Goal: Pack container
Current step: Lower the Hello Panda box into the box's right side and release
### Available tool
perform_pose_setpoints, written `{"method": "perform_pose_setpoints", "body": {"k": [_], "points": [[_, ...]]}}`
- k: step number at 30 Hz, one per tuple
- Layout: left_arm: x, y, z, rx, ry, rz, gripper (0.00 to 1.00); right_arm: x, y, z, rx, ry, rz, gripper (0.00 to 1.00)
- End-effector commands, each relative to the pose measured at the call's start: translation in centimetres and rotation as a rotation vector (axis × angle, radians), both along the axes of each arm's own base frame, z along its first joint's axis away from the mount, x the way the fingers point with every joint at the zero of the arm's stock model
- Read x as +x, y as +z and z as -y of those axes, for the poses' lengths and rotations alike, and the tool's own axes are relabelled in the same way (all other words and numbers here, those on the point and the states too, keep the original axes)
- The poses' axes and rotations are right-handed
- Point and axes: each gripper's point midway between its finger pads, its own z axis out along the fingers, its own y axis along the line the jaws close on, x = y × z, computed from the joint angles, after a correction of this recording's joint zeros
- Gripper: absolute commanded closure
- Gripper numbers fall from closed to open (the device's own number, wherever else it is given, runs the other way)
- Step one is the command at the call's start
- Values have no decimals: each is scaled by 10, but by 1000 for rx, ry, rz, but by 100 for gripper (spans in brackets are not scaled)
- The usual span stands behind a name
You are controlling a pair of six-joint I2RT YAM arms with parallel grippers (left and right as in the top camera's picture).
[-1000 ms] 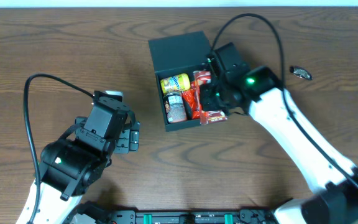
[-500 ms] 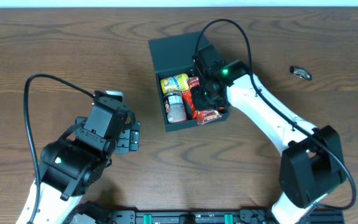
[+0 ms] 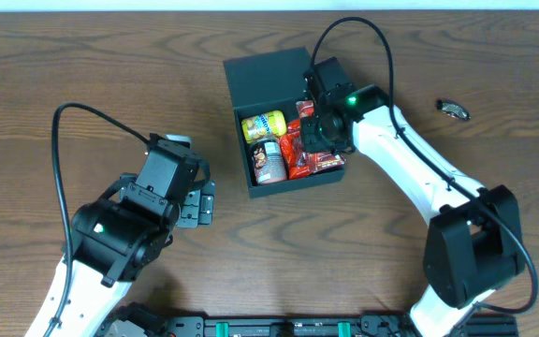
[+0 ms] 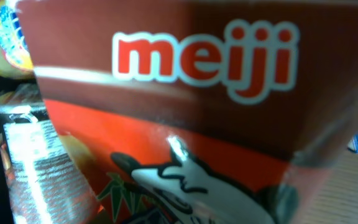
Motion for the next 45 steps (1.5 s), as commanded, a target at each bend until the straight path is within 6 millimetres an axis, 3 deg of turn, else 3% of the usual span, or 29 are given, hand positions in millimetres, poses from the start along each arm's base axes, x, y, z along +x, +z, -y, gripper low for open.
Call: {"method": "perform_pose_setpoints", "body": {"k": [1,12,23,28,30,32,33,35,39,45], "points": [[-1,-3,2,-4,-10,-15,5,7,-1,-2,20,-16,9,74],[-1,-3,2,-2,-14,-15,5,6,-3,-12,65,-1,-2,70],[-1,-3,2,6,-26,-15,5,-4,-33,-13,58,-2,-95,71],[-1,-3,2,9,-32,-15,5,-1,-32,-14,69,-25,-87,64],[-1,-3,2,9,-33,-15,5,-1,-31,-14,71,-27,-86,52],[-1,-3,2,10,-33,-15,5,0,-29,-15,74,-26,-80,31],[-1,-3,2,10,-33,-15,5,0,-27,-15,75,-26,-77,13],[-1,-3,2,13,-40,-15,5,0,-21,-15,82,-25,-63,1],[-1,-3,2,13,-39,-16,5,0,2,-18,118,-17,-22,1],[-1,-3,2,13,-39,-16,5,-10,71,-19,210,4,99,1]]}}
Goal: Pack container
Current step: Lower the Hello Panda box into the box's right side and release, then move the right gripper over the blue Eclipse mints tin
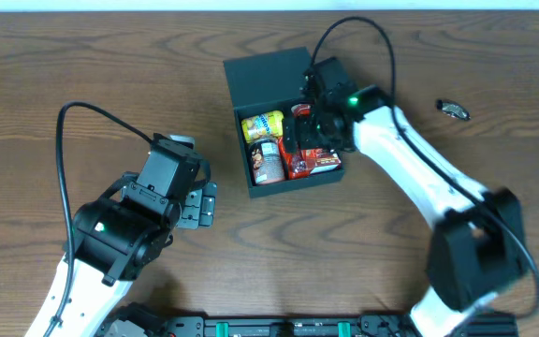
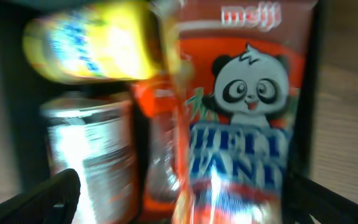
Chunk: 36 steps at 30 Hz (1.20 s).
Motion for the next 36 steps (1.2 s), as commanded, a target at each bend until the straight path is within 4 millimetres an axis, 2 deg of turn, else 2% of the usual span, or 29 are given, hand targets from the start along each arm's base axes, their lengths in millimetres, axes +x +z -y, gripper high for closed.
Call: {"method": "perform_pose_setpoints", "body": {"k": [1,4,7,11,14,15,19,21,24,31,33,36], "points": [[0,-2,-1,9,-7,-6,5,-8,57,2,74,3,105,1],[0,-2,-1,9,-7,-6,5,-21,86,16,68,-12,157,1],[0,-2,-1,9,-7,-6,5,-28,98,44,-17,-52,189,1],[0,-2,-1,9,-7,-6,5,-33,90,87,-177,-87,166,1],[0,-2,-1,13,-14,-6,5,-27,80,113,-234,-124,149,1],[0,-2,-1,15,-17,-6,5,-24,77,121,-225,-171,135,1],[0,-2,-1,18,-23,-6,5,-19,65,160,-144,-532,44,1],[0,-2,-1,18,-23,-6,5,-15,63,164,-76,-610,22,1],[0,-2,-1,18,-23,-6,5,-1,69,159,12,-610,53,1],[-2,-3,5,-13,-40,-20,5,31,86,161,59,-646,191,1],[-3,-3,7,-23,-46,-23,5,30,80,164,87,-743,154,1],[-2,-3,8,-26,-46,-22,5,17,57,171,101,-964,33,1]]}}
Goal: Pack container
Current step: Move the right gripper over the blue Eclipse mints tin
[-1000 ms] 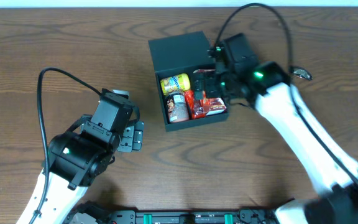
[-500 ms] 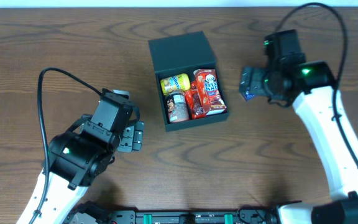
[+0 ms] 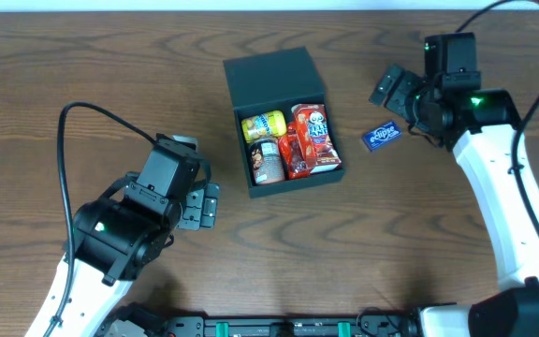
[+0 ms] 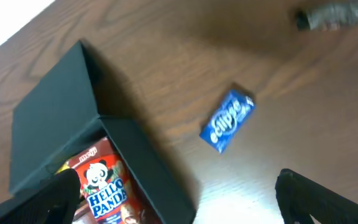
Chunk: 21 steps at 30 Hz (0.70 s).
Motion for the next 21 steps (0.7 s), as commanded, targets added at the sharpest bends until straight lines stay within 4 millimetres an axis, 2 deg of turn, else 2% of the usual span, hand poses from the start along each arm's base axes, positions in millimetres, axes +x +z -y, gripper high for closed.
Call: {"method": "perform_pose_setpoints", "body": {"k": [1,3,11,21], "points": [[-1,-3,2,-8,-15,-11,5,-8,-28,12,87,-295,-109,1],[-1,-3,2,-7,-15,-11,5,-10,-46,14,109,-400,-167,1],[-1,-3,2,-3,-22,-10,5,21,-99,8,133,-435,-207,1],[-1,-3,2,12,-49,-10,5,41,-127,4,182,-461,-208,1]]}}
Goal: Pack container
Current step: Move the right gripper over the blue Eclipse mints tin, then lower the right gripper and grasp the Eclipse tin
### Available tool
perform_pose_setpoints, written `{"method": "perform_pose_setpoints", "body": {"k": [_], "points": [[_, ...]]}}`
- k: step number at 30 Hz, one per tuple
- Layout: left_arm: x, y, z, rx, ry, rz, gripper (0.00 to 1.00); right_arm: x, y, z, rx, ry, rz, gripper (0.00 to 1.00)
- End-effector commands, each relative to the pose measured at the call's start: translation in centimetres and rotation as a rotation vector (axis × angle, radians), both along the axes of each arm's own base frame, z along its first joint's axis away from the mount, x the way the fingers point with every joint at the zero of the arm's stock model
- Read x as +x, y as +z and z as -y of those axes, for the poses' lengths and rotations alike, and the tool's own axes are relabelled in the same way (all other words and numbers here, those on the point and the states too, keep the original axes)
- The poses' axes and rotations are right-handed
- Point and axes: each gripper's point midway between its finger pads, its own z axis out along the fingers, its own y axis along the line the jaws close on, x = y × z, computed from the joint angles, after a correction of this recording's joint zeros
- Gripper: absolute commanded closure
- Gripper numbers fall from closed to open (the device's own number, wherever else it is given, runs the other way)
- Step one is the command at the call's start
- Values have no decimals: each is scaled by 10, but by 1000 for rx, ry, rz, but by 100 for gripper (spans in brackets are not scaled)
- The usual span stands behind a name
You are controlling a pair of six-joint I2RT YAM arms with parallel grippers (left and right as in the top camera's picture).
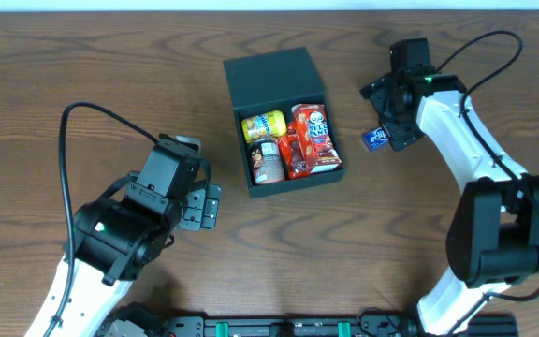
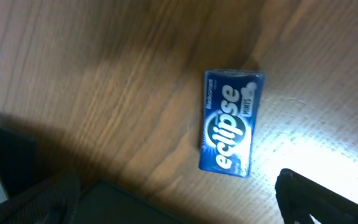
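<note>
The black box [image 1: 251,183] stands mid-table with its lid [image 1: 269,77] folded back. Inside lie a yellow pack [image 1: 263,124], a can [image 1: 268,159] and a red Hello Panda pack [image 1: 312,140]. A blue Eclipse mints box [image 2: 232,121] lies flat on the wood to the right of the box [image 1: 375,139]. My right gripper [image 1: 388,117] hovers over it, open [image 2: 179,211], fingers spread wide and touching nothing. At the lower left, my left gripper [image 1: 202,206] rests open and holds nothing.
The black box's near wall shows dark at the lower left of the right wrist view [image 2: 123,208]. Black cables loop off both arms [image 1: 73,140]. A mounting rail [image 1: 279,328] runs along the table's near edge.
My right gripper has moved from up and to the right of the mints box to close over it. The mints box now fills more of the wrist view. The left arm has not moved.
My right gripper was down in the black box against the red Hello Panda pack. Then it stood open above the box with the pack lying inside. Then it was off to the right, with the mints box in view, and now hangs just over it.
</note>
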Motion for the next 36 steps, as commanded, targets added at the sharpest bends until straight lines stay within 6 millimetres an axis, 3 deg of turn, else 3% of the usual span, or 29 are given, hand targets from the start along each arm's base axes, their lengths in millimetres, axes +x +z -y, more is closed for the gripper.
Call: {"method": "perform_pose_setpoints", "body": {"k": [1,15,23,36], "points": [[0,-2,-1,17,-23,-4,5,0,-12,4,16,-35,-25,1],[-2,-4,3,3,-41,-15,5,-1,-53,10,44,-63,-106,1],[-2,-4,4,-4,-45,-19,5,-5,-59,20,43,-86,-130,1],[-3,-4,4,-4,-45,-19,5,-14,-69,18,45,-81,-182,1]]}}
